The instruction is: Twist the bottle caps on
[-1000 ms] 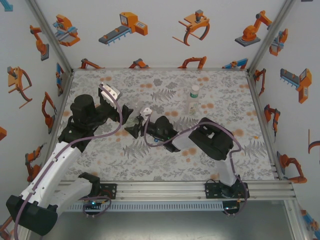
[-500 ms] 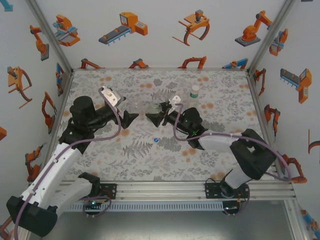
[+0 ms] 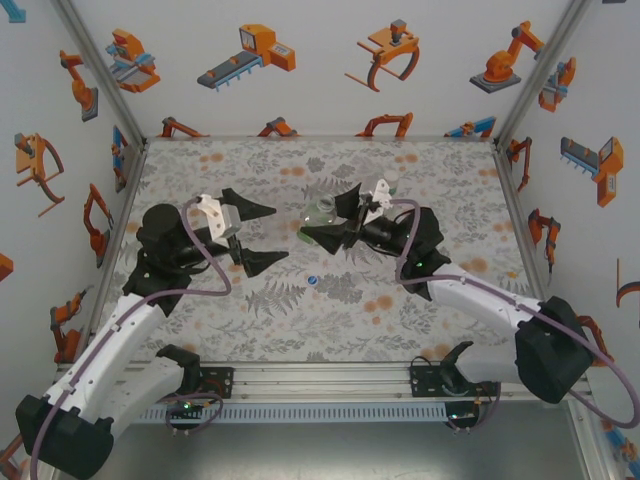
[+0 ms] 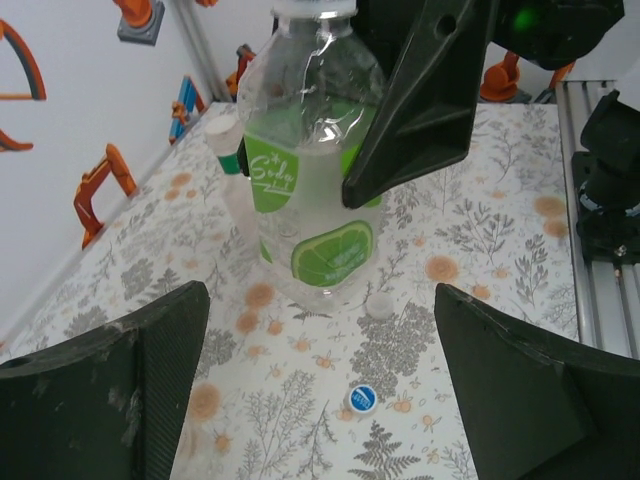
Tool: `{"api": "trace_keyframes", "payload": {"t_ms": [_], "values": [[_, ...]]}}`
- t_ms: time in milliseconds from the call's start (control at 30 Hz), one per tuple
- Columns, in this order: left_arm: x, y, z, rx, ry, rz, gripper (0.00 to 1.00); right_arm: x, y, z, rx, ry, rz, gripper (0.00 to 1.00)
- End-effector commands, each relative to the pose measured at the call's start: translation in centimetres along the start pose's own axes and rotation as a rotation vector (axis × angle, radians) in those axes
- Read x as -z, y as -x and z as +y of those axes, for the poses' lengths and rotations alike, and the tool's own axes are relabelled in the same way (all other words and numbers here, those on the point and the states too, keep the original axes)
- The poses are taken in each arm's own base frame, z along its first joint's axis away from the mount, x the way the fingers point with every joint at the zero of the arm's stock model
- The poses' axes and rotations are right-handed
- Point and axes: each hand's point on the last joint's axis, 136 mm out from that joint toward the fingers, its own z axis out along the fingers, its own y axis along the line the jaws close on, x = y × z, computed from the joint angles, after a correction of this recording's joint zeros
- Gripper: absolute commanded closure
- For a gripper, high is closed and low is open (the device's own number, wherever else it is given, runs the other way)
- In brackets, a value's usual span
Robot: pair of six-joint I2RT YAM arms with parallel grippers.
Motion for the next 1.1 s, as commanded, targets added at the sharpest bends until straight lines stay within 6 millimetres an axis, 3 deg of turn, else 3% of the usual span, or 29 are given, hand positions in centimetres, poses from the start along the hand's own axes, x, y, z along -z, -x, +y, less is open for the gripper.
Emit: {"api": "trace_keyframes", "payload": {"t_ms": [0, 267, 500, 733, 1067], "values": [[0.4, 1.9, -1.2, -0.039, -0.049, -0.081, 0.13, -0.1, 4.1, 3.2, -0.013, 0.174, -0.076, 0.69], [0.3, 2.7, -1.5, 0.0, -0.085, -0.125, 0.1, -1.1, 6.2, 5.6, 0.009, 0.312, -0.14, 0.76], [0.1, 3.2, -2.1, 0.024, -0.14, -0.148, 0.09, -2.4, 7.5, 6.2, 0.014, 0.353, -0.202, 0.79], [-0.1, 3.5, -1.9, 0.061, -0.154, -0.17, 0.09, -4.2, 7.3, 7.6, 0.016, 0.421, -0.219, 0.8], [-0.4, 3.6, -2.0, 0.096, -0.188, -0.175, 0.16, -5.2, 6.4, 6.9, 0.051, 0.376, -0.242, 0.84]]}}
